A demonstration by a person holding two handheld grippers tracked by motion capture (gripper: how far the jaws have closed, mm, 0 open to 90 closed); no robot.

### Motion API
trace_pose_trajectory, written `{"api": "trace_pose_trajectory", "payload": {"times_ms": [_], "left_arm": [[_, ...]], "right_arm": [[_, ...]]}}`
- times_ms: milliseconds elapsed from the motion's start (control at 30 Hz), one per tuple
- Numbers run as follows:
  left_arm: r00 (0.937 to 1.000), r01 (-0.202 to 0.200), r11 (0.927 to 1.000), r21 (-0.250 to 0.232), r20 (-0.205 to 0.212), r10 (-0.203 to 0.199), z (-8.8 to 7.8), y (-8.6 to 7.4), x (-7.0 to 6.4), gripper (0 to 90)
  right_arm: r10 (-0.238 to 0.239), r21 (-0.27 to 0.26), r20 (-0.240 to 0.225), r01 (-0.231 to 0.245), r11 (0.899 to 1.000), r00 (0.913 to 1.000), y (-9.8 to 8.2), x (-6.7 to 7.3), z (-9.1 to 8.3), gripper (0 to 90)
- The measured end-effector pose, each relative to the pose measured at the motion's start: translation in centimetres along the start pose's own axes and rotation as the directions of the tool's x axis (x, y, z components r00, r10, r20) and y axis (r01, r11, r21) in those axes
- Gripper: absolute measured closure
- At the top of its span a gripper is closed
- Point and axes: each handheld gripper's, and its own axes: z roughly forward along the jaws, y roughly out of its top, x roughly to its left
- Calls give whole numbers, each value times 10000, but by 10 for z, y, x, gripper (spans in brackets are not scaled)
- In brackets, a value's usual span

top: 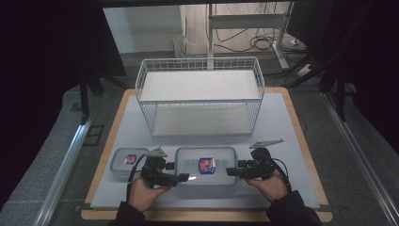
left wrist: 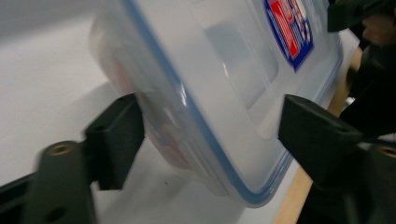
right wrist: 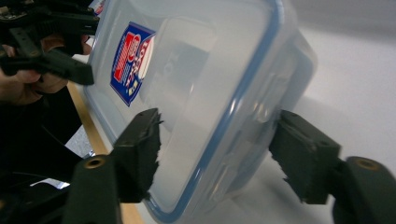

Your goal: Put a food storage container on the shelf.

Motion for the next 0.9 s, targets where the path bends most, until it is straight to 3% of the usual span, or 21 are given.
{"api": "trace_pose_trajectory", "payload": {"times_ms": [100,267,300,367,667,767,900], "left_arm": [[9982,406,9981,-460,456,-385,-5,-6,5,409],[9947,796,9937,-794,718,-740,-7,-10,7,465],[9896,1150,9879,-1044,986,-1048,-7,-14,11,474],[9822,1485,9825,-1123,1323,-1334,-8,-15,16,505],[9797,1692,9791,-1126,1277,-1546,-7,-13,15,511],[9846,1527,9815,-1157,1038,-1409,-7,-11,12,511],[9853,1538,9803,-1236,935,-1428,-7,-8,11,519]], "right_arm": [[-39,-280,-151,35,9996,9999,-6,0,-5,443],[-191,-370,-93,188,9991,9998,-8,3,-7,451],[-189,-394,-95,185,9991,9998,-9,3,-8,451],[-81,-488,-187,72,9988,9998,-10,2,-8,454],[598,-757,-573,-641,9951,9966,-12,-4,-8,486],[940,-931,-646,-997,9906,9935,-12,-4,-9,505],[806,-1095,-430,-849,9904,9958,-12,-2,-10,506]]}}
